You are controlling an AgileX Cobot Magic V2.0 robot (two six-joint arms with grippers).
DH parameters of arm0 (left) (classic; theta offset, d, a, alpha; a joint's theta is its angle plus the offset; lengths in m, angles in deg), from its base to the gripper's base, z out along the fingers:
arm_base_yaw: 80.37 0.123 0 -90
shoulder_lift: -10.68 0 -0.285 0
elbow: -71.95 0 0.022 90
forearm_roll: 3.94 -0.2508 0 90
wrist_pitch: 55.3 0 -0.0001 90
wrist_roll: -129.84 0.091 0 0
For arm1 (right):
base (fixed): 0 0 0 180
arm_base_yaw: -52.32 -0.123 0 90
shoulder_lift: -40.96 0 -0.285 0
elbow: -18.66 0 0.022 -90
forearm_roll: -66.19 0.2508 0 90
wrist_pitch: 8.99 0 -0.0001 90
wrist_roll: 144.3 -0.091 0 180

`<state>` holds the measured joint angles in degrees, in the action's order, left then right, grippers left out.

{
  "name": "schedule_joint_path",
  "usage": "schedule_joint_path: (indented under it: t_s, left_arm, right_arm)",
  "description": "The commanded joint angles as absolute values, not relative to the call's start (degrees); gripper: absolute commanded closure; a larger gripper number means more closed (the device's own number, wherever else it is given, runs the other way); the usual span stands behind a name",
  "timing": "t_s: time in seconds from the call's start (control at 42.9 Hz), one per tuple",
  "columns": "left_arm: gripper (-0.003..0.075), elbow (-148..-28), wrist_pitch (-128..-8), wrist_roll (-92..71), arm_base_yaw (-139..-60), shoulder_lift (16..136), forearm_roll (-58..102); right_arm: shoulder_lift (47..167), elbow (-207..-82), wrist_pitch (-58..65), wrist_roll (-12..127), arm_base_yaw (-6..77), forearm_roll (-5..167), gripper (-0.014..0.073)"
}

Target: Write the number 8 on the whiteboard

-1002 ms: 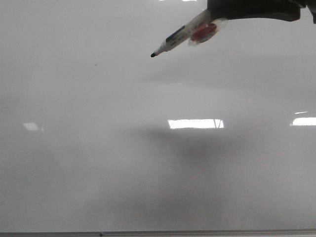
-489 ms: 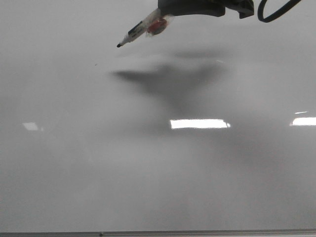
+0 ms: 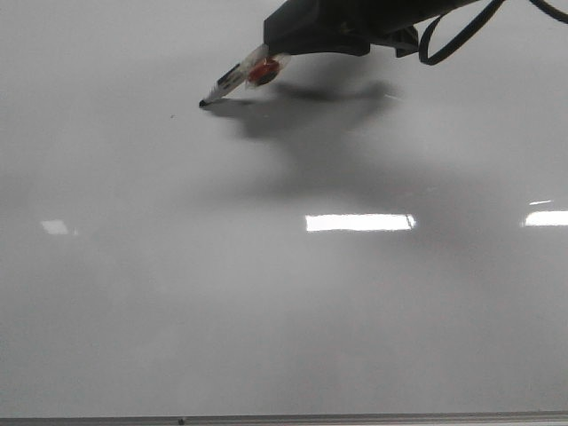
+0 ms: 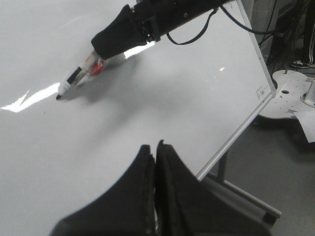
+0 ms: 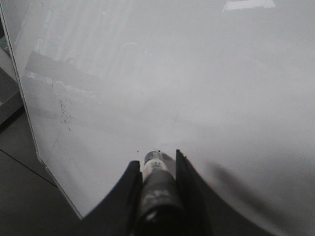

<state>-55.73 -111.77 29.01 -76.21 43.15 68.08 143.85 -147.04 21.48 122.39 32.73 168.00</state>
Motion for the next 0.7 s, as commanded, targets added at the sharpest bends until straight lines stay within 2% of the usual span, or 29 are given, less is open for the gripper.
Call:
schedule_joint_path:
  t_s: [0.0,0.28,0.536,0.676]
  left_arm:
    - [0.0741,-57.22,-110.68,29.02,-76.09,43.44,72.37]
    - [0.0741,-57.22,-110.68,29.02,-76.09,43.44,72.37]
    - [0.0741,-57.22,-110.68,29.02,-76.09,43.44,72.37]
    - [0.0741,-57.22,-110.68,29.02,-76.09,43.44,72.37]
  right_arm:
    - [142.96,-148.94,20.62,123.54,31.78,168.73,0.0653]
    - [142.38,-145.94,16.82,123.54,32.71,165.75,0.0653]
    - [140.67,-140.12,18.43,123.54,36.82,164.50,0.0653]
    - [141.08,-137.65,18.88,124.51,36.44,164.51,0.0653]
